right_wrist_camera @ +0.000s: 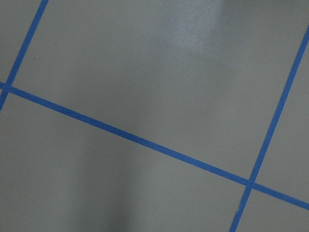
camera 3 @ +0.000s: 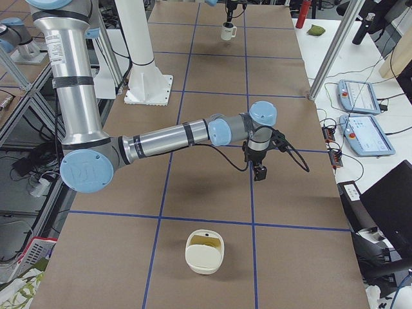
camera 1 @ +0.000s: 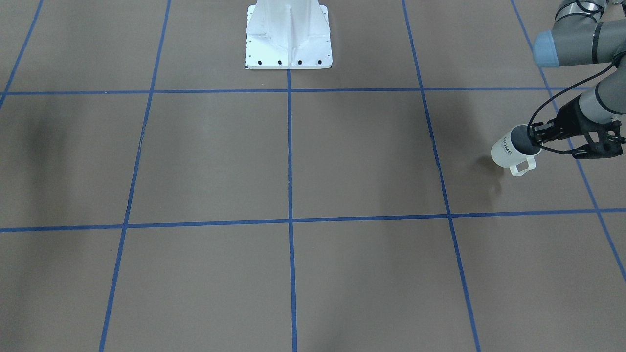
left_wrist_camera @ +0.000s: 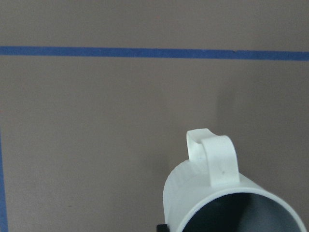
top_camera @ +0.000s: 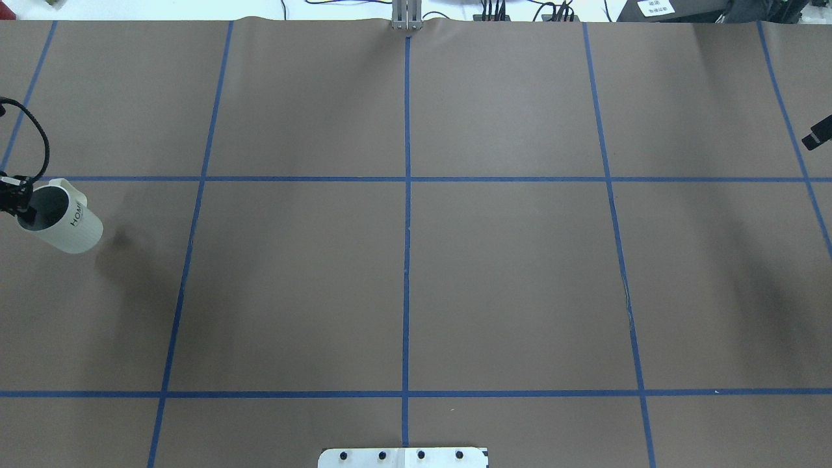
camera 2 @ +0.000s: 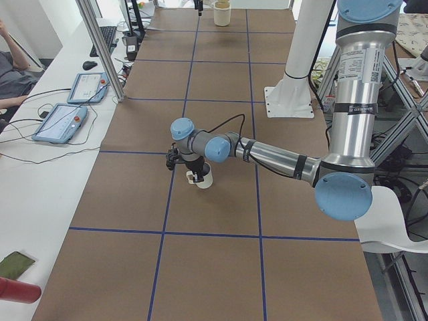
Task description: Left arm hands cup to right arm to dump lemon
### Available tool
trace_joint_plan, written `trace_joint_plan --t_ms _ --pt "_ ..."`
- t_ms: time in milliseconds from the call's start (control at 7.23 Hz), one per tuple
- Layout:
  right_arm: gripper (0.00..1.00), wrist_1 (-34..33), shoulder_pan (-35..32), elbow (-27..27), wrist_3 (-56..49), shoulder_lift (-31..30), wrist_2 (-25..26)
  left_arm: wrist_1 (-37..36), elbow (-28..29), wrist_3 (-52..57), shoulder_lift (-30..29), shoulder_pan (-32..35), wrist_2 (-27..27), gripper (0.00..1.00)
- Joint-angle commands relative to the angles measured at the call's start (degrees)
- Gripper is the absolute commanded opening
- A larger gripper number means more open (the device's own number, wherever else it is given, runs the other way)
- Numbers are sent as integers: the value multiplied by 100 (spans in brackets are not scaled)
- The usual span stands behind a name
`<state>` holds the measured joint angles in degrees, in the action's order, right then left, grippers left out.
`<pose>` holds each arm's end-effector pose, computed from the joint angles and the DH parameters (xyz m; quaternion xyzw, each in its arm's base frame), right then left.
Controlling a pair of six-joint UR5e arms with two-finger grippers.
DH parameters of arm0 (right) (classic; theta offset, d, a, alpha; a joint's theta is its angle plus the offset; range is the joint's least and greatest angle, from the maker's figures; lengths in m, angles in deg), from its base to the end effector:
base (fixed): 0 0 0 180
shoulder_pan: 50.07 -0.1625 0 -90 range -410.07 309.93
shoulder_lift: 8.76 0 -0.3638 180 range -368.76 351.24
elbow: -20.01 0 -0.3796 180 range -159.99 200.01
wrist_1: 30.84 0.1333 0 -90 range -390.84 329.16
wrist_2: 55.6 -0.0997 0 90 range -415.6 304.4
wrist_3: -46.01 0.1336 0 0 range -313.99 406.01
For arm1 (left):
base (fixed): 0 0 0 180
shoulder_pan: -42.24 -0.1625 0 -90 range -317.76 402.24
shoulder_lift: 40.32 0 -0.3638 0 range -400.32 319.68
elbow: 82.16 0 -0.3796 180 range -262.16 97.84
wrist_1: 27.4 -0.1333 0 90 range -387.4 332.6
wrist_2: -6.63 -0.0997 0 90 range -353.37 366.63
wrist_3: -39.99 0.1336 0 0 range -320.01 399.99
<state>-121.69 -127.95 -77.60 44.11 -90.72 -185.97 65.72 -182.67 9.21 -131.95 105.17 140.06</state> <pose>-0.0674 -0.5366 0.4933 0.0899 -0.3516 -0.1577 0.9184 0.1921 -0.4669 0.5137 -0.0694 0.3806 0.0193 0.9219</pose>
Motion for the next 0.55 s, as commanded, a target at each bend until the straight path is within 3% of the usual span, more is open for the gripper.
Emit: trace_joint_plan --t_ms 0,138,415 --pt "100 -3 0 -4 6 -4 -14 4 41 10 57 -69 -1 18" --pt "100 -3 0 13 6 -4 -14 4 41 28 57 -70 -1 52" --pt "100 -3 0 48 6 -4 -6 4 -55 54 83 -52 -1 100"
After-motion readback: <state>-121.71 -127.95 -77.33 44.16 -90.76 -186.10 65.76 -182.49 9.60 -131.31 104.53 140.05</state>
